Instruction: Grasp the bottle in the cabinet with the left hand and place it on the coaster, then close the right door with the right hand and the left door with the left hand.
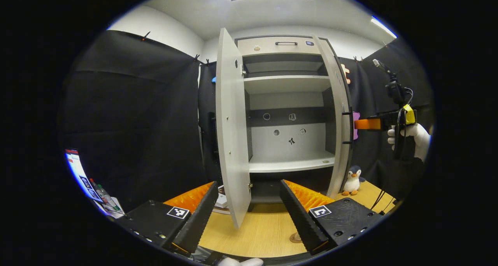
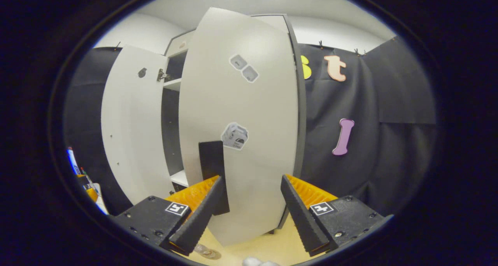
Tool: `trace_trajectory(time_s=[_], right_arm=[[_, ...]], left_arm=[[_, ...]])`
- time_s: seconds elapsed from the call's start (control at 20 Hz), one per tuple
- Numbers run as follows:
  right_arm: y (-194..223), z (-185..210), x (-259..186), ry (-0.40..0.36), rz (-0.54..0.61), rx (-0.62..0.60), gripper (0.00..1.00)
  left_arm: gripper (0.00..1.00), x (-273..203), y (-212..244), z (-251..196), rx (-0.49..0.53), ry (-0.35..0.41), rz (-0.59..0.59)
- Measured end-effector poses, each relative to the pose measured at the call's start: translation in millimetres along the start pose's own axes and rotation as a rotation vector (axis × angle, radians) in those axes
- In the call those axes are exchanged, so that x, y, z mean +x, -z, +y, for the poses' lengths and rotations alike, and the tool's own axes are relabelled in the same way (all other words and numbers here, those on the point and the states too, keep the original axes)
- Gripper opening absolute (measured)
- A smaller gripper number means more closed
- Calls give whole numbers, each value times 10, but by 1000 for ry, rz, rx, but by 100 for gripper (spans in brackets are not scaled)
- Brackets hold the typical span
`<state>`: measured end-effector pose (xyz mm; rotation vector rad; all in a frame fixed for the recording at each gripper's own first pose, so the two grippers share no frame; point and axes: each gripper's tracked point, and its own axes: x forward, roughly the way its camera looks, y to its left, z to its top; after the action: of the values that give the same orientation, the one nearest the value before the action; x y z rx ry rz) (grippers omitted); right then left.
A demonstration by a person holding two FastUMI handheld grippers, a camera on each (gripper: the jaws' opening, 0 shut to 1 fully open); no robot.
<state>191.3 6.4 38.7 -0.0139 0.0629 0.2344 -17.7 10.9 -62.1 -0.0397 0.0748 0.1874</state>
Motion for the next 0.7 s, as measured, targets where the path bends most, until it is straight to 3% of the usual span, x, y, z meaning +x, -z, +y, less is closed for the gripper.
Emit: trace_trajectory(time_s=[0.7], right_arm=[[-45,-73,-504,67,-49,-23,99]], left_arm=[[96,192,-32,237,-11,-2,-16]])
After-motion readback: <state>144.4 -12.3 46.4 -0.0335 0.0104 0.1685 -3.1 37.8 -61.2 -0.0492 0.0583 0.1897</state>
